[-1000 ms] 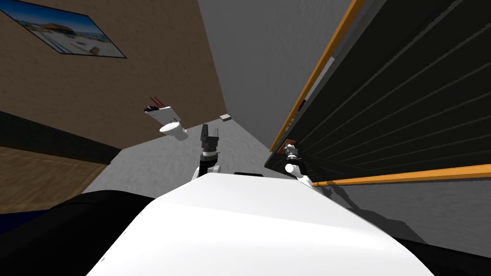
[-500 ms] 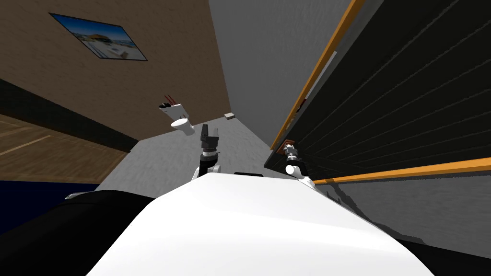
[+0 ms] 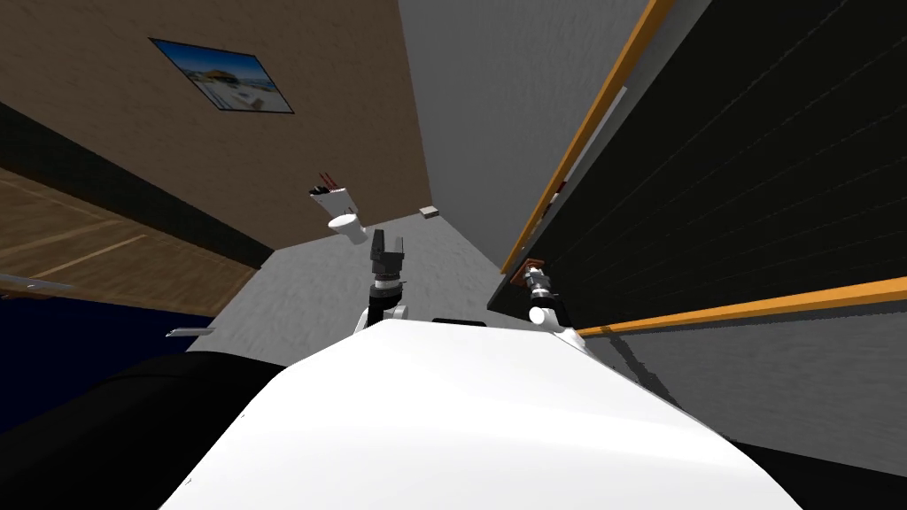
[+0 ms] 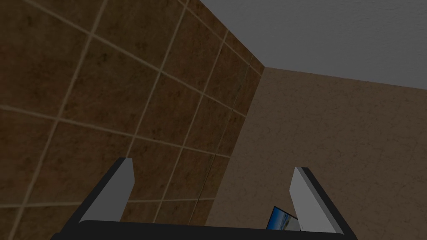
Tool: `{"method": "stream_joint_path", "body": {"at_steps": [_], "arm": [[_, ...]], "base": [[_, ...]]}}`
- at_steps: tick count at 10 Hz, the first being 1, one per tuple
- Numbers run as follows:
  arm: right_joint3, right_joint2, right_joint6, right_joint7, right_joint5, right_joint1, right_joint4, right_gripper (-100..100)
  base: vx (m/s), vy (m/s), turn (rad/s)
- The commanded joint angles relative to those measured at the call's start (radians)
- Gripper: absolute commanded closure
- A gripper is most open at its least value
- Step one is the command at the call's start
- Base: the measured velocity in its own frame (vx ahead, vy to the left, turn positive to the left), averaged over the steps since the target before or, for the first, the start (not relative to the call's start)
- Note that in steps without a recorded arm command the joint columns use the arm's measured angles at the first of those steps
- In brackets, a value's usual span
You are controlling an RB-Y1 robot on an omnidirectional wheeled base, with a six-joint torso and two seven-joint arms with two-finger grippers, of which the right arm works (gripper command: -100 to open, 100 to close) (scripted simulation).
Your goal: Pull the door open
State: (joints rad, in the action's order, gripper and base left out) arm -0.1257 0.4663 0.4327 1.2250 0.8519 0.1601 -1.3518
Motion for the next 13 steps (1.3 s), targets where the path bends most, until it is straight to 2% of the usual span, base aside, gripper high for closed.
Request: {"method": "stream_joint_path", "body": {"at_steps": [1, 6, 8, 9, 10, 11, 13], "arm": [[-0.019, 0.01, 0.006, 0.013, -0.003, 0.011, -0.008, 100], [-0.064, 0.059, 0.031, 0.058, -0.007, 0.036, -0.03, 100], [-0.078, 0.073, 0.038, 0.072, -0.009, 0.043, -0.036, 100], [-0.074, 0.068, 0.033, 0.066, -0.008, 0.041, -0.033, 100], [-0.09, 0.083, 0.043, 0.081, -0.011, 0.049, -0.037, 100], [-0.093, 0.087, 0.046, 0.085, -0.011, 0.05, -0.038, 100], [-0.109, 0.107, 0.059, 0.103, -0.014, 0.058, -0.044, 100]], "base": [[-0.198, -0.075, 0.131], [-0.2, -0.061, 0.123], [-0.171, -0.064, 0.092], [-0.074, -0.03, 0.035], [-0.116, -0.022, 0.118], [-0.17, -0.041, 0.106], [-0.185, -0.059, 0.111]]}}
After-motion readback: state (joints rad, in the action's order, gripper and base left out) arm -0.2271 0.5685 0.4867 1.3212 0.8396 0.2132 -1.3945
